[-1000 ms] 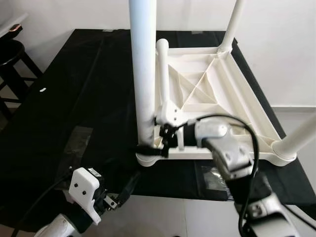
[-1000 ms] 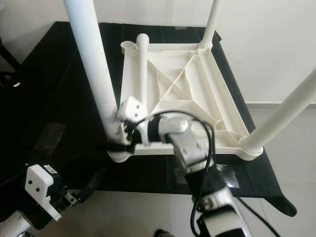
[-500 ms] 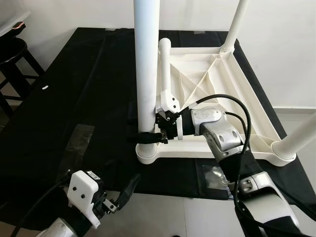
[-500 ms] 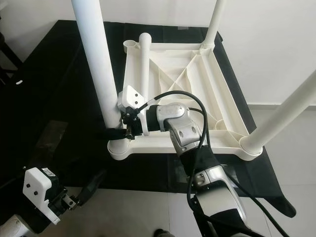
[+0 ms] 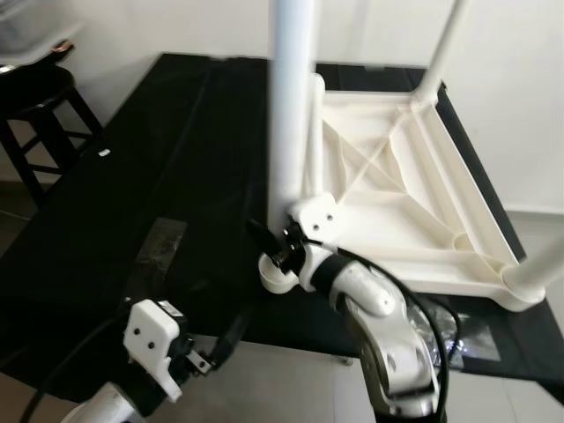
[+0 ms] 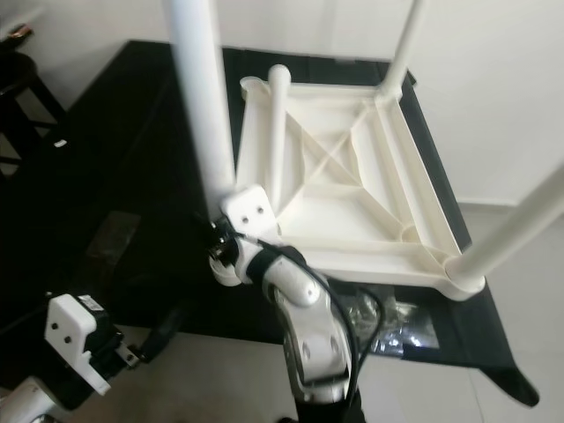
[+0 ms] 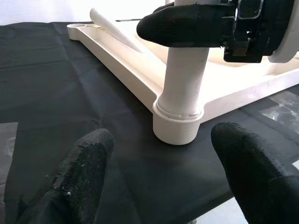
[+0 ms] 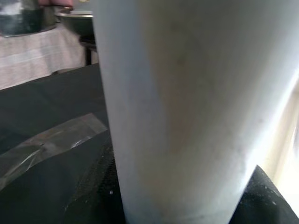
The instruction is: Building children table
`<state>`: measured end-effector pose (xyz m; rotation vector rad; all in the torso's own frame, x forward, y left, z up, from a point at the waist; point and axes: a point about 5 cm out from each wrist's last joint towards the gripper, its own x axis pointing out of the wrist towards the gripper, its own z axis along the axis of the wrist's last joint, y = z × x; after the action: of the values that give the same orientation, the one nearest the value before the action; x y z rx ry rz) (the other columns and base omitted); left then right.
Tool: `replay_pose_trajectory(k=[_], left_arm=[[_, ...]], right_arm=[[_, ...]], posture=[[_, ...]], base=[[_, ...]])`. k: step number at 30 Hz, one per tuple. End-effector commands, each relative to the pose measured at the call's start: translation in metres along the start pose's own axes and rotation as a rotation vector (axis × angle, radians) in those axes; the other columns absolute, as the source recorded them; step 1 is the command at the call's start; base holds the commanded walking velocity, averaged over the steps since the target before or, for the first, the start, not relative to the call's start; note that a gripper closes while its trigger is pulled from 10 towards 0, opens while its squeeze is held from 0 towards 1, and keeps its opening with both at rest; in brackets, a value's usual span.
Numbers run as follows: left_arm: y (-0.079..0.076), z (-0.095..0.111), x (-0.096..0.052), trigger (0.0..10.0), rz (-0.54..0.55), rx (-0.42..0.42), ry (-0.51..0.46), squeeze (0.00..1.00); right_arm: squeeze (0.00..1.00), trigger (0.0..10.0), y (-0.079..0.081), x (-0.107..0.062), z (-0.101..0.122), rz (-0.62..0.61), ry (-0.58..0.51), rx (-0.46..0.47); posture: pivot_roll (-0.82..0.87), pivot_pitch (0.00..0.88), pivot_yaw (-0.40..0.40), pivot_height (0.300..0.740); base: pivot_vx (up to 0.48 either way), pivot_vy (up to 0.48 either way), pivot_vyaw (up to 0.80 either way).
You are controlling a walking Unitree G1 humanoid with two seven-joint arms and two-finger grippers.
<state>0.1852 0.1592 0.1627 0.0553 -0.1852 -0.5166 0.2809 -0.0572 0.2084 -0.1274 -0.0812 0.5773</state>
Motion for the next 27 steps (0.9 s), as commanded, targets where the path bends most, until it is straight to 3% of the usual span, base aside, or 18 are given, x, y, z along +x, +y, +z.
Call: replay_pose_trajectory(k=[1,6,7,8,9,10,15,19,21,26,27], left_arm=[[0.0,-0.004,0.0,10.0,-0.003,0.005,0.014,0.0],[0.0,-0.005,0.001,10.0,-0.007,0.01,0.014,0.0],[0.001,-0.006,0.001,10.0,-0.003,0.013,0.014,0.0],[0.002,-0.006,0.001,10.0,0.013,0.018,0.015,0.0],[0.002,-0.006,0.001,10.0,0.013,0.018,0.015,0.0],[0.005,-0.007,0.002,10.0,0.038,0.027,0.019,0.0],[0.01,-0.01,0.003,10.0,0.084,0.034,0.044,0.0],[0.023,-0.014,0.0,10.0,0.239,0.039,0.084,0.0],[0.023,-0.014,0.0,10.0,0.239,0.039,0.084,0.0],[0.033,-0.019,-0.005,10.0,0.357,0.008,0.139,0.0],[0.034,-0.02,-0.008,10.0,0.387,-0.007,0.144,0.0]], right_arm=[[0.0,0.0,0.002,0.001,-0.029,-0.039,0.139,0.06],[0.0,0.0,0.006,0.006,-0.027,-0.016,0.128,0.055],[0.0,4.7,0.007,0.009,-0.025,-0.014,0.122,0.053],[1.0,10.0,0.01,0.012,-0.017,0.048,0.074,0.091],[1.0,10.0,0.01,0.012,-0.017,0.048,0.074,0.091],[1.0,10.0,0.015,0.011,-0.004,0.085,0.02,0.148],[1.0,10.0,0.013,0.002,0.002,0.097,-0.022,0.146],[1.0,10.0,0.006,-0.027,-0.008,0.109,-0.044,0.117],[1.0,10.0,0.006,-0.027,-0.008,0.109,-0.044,0.117],[1.0,10.0,0.002,-0.048,-0.025,0.083,0.016,0.076],[0.29,10.0,-0.001,-0.055,-0.03,0.052,0.033,0.068]], posture=[[-0.03,0.198,-0.043,0.74],[-0.03,0.189,-0.046,0.74],[-0.03,0.185,-0.043,0.74],[-0.03,0.183,-0.036,0.74],[-0.03,0.183,-0.036,0.74],[-0.03,0.18,-0.032,0.74],[-0.04,0.18,-0.032,0.74],[-0.05,0.174,-0.025,0.74],[-0.05,0.174,-0.025,0.74],[-0.05,0.171,-0.02,0.74],[-0.05,0.167,-0.019,0.74]], base=[[0.0,0.0,0.0],[0.0,0.0,0.0],[0.0,0.0,0.0],[0.0,0.0,0.0],[0.0,0.0,0.0],[0.0,0.0,0.0],[0.0,0.0,0.0],[0.0,0.0,0.0],[0.0,0.0,0.0],[0.0,0.0,0.0],[0.0,0.0,0.0]])
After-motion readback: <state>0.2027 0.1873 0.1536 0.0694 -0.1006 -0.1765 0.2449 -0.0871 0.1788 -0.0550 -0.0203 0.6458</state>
